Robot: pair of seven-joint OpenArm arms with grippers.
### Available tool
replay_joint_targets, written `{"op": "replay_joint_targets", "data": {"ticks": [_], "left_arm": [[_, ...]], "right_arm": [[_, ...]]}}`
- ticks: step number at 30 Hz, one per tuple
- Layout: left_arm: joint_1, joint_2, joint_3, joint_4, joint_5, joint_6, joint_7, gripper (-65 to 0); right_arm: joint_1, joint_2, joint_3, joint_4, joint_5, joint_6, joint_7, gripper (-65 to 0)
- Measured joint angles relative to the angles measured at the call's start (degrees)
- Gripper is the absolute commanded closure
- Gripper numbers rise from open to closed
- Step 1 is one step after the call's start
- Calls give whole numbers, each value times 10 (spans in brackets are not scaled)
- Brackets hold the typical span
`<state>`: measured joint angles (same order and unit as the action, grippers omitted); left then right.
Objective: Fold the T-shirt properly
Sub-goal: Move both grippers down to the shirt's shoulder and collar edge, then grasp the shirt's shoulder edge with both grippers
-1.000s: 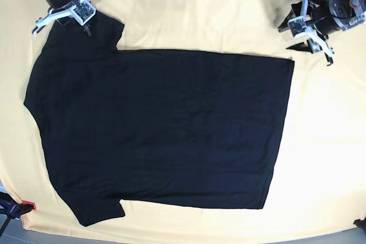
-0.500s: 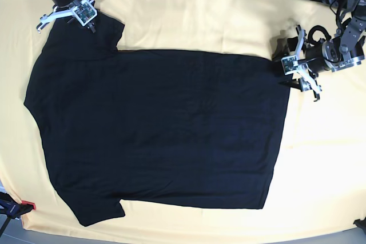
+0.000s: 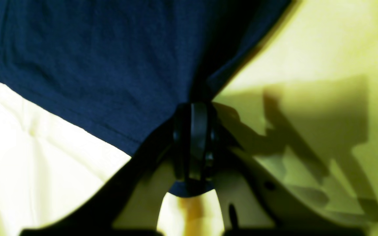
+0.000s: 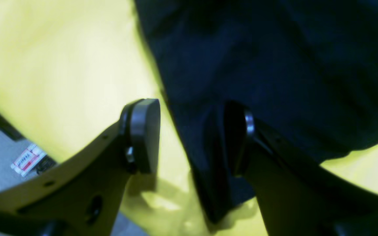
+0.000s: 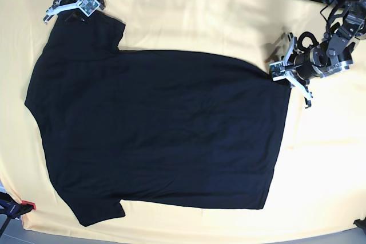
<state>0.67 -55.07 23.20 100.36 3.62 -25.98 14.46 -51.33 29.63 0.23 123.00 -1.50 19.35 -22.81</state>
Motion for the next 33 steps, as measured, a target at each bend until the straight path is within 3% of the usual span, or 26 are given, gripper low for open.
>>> {"op": "replay_joint_targets", "data": {"ticks": [4,6,9,12,17,22,27,33], "left_arm": [[1,0,0,12,3,5,10,0],[1,0,0,17,3,5,12,0],[1,0,0,21,3,4,12,0],[1,-2,0,31,5,4,19,0],[3,-16,-10,70,7,3,40,0],[1,-40,-12,122,2,44,73,0],[1,-71,-12,152,-33,44,92,0],[2,-80,-12,163,-133,-28,170,0]], "right_arm": [[25,0,0,-28,-1,-26,11,-322],[37,0,0,-38,-8,-27,17,-225],[51,0,0,-45,-15,-44,-1,0],[51,0,0,-41,-17,-72,-6,0],[50,0,0,6,-17,-72,-59,0],[30,2,2,61,-17,-59,-90,0],[-17,7,3,99,-77,-67,-90,0],[-66,21,3,109,-92,-67,-117,0]]}}
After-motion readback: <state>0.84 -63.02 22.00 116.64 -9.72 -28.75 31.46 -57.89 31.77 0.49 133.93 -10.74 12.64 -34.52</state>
